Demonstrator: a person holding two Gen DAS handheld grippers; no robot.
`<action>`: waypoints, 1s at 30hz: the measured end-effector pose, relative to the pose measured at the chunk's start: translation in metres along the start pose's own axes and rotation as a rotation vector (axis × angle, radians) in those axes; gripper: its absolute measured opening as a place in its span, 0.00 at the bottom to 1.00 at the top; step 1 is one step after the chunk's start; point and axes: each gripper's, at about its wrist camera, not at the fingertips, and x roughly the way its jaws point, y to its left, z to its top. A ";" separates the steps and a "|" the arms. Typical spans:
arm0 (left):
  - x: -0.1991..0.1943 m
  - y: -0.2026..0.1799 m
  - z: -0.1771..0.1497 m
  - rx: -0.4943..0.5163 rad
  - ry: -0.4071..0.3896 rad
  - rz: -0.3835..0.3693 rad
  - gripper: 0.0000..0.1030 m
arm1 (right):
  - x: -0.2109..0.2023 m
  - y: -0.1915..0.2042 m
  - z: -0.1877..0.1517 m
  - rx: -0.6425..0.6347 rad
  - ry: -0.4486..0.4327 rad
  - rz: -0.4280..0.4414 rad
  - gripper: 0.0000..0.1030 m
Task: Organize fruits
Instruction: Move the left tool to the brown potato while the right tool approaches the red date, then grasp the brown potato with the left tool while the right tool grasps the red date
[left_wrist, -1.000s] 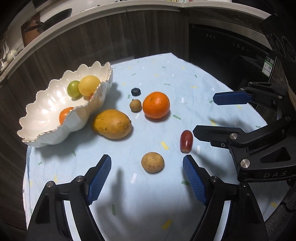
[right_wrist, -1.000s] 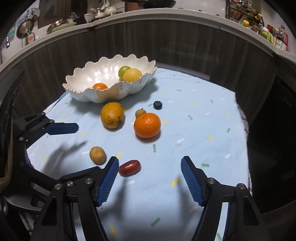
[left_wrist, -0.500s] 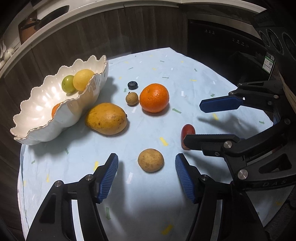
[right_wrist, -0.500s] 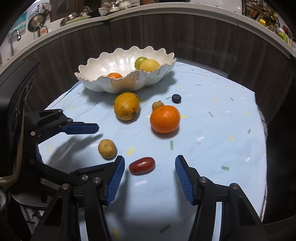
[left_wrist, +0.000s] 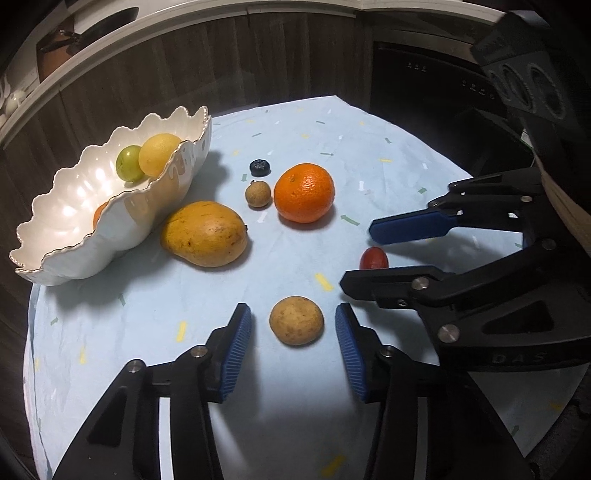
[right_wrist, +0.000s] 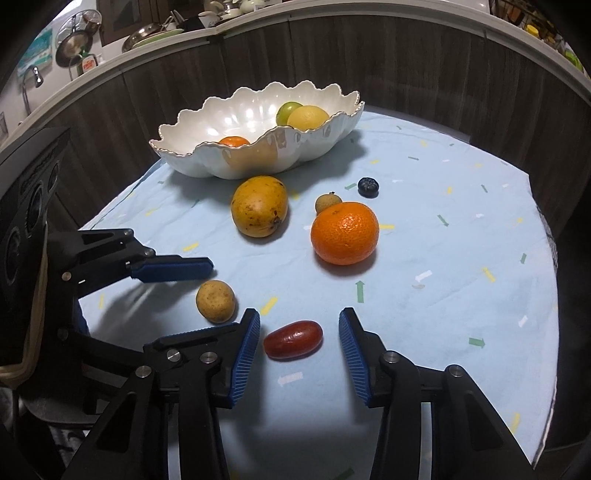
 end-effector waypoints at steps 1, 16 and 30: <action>0.000 -0.001 0.000 0.004 -0.003 -0.002 0.42 | 0.001 0.001 0.000 -0.001 0.003 0.007 0.37; -0.003 0.001 0.000 -0.007 -0.008 -0.015 0.27 | 0.000 0.001 -0.002 0.010 -0.002 -0.004 0.30; -0.025 0.001 0.006 -0.009 -0.063 0.013 0.27 | -0.026 0.009 0.006 0.025 -0.045 -0.036 0.30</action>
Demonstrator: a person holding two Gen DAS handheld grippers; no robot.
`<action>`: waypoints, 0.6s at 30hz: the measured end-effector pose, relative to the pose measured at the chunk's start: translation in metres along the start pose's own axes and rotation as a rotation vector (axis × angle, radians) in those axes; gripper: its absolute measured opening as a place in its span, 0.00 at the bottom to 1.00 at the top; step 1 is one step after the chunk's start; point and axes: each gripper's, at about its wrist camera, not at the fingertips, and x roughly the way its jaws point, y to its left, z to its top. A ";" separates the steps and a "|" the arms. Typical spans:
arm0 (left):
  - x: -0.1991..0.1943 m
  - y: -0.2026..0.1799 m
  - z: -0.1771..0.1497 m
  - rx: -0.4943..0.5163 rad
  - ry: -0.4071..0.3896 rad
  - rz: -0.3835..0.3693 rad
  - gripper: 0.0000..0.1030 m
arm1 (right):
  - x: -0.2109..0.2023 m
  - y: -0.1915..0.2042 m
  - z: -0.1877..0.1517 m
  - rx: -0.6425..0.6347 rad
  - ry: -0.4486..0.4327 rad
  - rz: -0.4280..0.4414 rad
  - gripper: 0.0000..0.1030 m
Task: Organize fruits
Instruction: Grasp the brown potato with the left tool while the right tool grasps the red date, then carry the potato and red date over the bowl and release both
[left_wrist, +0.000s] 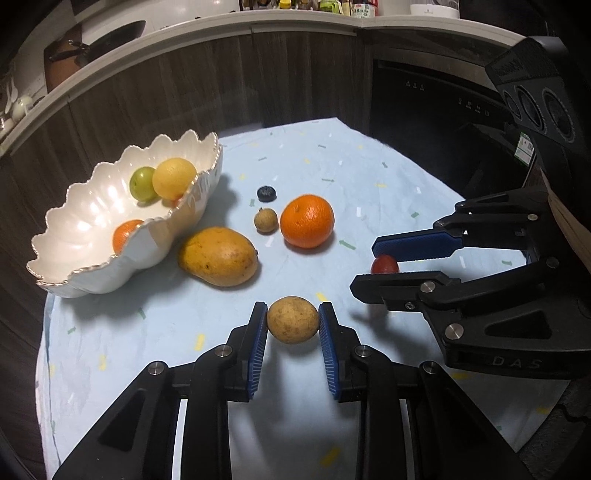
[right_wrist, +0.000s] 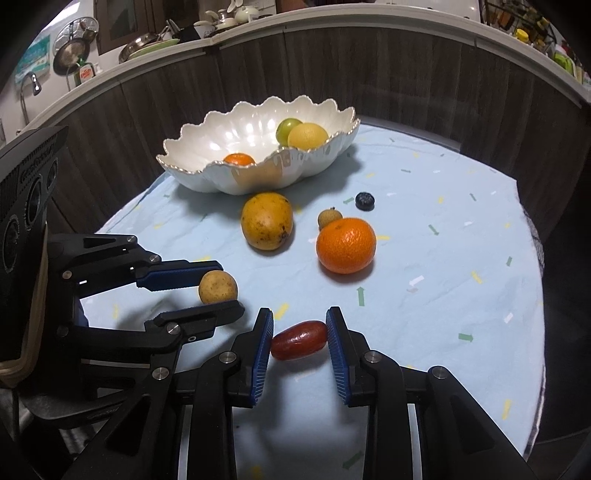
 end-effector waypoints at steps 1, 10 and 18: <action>-0.003 0.000 0.001 -0.001 -0.005 0.002 0.27 | -0.003 0.001 0.001 -0.001 -0.006 -0.004 0.30; -0.019 0.011 0.012 -0.025 -0.044 0.033 0.27 | -0.020 0.009 0.017 0.003 -0.044 -0.027 0.30; -0.033 0.029 0.022 -0.064 -0.075 0.084 0.27 | -0.031 0.021 0.036 -0.010 -0.076 -0.034 0.30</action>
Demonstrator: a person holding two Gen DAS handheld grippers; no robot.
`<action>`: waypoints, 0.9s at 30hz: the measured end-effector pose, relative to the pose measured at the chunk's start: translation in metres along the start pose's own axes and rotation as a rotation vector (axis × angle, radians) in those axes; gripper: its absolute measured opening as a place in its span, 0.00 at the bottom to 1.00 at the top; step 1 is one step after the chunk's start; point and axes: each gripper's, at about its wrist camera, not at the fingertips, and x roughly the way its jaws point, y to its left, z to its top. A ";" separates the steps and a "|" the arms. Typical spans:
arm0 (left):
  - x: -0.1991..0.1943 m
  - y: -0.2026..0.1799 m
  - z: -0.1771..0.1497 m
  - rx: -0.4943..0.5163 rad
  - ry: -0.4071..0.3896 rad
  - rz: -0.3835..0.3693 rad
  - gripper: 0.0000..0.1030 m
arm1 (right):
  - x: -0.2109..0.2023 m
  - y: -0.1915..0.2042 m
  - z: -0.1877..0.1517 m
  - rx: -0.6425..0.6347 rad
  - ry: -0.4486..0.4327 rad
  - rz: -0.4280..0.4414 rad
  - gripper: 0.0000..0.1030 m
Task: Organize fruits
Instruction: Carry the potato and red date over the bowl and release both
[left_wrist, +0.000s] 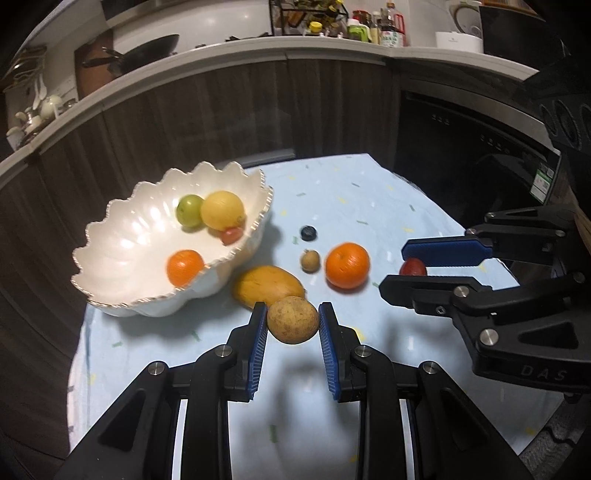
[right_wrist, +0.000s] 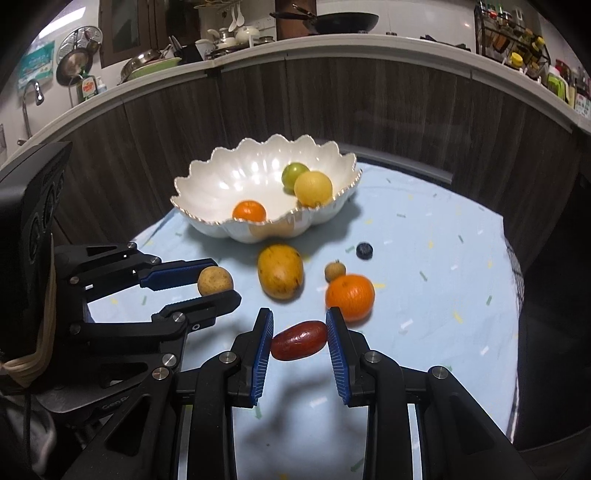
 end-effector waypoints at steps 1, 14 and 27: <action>-0.001 0.002 0.002 -0.004 -0.003 0.006 0.27 | -0.001 0.001 0.002 -0.001 -0.003 -0.001 0.30; -0.015 0.051 0.021 -0.092 -0.028 0.098 0.27 | -0.001 0.028 0.048 -0.026 -0.059 0.002 0.30; -0.024 0.097 0.035 -0.156 -0.057 0.159 0.27 | 0.005 0.048 0.094 -0.040 -0.126 -0.003 0.30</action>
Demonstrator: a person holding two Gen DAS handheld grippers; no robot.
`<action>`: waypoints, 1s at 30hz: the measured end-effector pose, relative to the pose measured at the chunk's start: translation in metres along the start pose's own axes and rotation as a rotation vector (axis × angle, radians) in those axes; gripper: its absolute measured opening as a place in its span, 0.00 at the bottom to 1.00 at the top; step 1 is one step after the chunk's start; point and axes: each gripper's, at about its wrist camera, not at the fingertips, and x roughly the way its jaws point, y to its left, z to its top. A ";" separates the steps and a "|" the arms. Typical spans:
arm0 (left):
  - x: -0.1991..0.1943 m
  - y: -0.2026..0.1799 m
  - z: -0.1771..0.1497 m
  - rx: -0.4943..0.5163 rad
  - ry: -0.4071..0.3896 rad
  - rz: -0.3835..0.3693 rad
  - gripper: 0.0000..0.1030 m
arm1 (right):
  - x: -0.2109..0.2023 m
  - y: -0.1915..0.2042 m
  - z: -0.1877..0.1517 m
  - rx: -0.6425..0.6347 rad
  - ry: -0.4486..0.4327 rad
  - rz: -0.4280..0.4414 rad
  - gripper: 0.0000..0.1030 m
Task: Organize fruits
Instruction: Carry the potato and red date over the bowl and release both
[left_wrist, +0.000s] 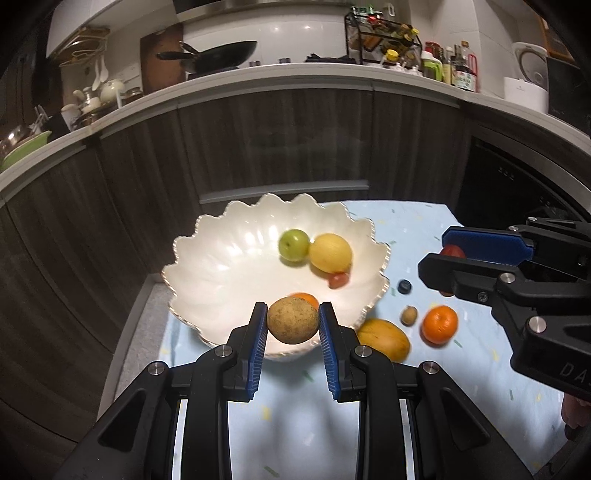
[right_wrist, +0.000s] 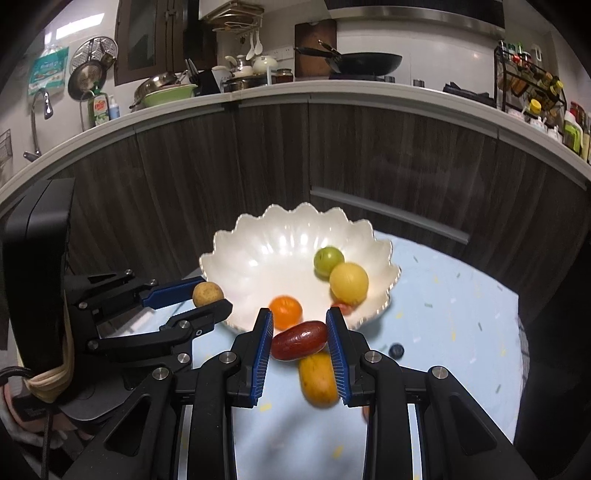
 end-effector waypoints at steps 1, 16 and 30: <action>0.000 0.003 0.001 -0.005 -0.001 0.003 0.27 | 0.001 0.000 0.003 0.003 -0.003 -0.005 0.30; 0.011 0.032 0.029 -0.053 -0.027 0.045 0.27 | 0.019 -0.004 0.033 0.050 -0.023 -0.037 0.30; 0.050 0.056 0.042 -0.132 0.013 0.081 0.27 | 0.058 -0.020 0.044 0.148 0.015 -0.102 0.30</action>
